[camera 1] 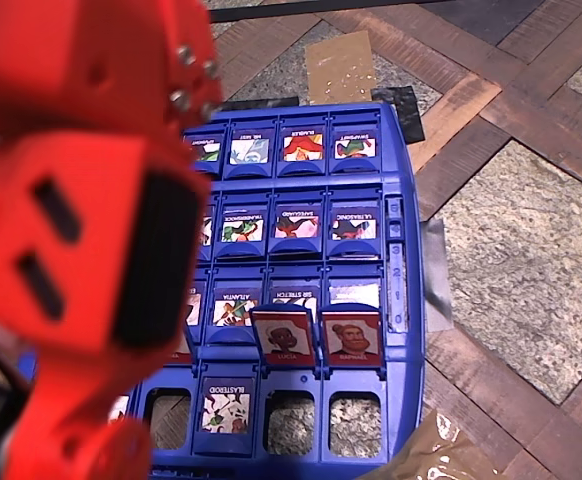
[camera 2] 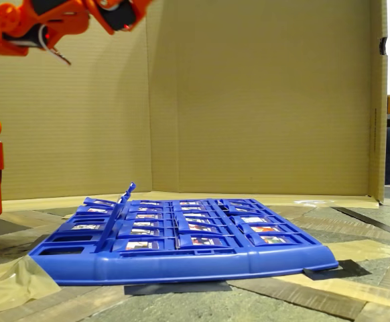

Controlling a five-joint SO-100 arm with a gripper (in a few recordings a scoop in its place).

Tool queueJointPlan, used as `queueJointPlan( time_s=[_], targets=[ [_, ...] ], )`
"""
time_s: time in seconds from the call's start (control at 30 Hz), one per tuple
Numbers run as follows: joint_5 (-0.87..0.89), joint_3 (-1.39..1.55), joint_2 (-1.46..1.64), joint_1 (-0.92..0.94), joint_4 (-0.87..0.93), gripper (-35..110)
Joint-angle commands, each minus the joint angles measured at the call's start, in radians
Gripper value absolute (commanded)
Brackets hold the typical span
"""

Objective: Flip A5.

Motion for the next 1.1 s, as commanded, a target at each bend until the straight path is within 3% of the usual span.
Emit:
queueJointPlan(
  time_s=[0.0,0.57,1.07],
  targets=[
    [-0.002,-0.127,-0.084,0.020,0.123,0],
    [-0.097,-0.483,-0.502,0.147,0.758,0],
    [-0.232,-0.508,-0.670,0.224,1.057,0]
  ],
)
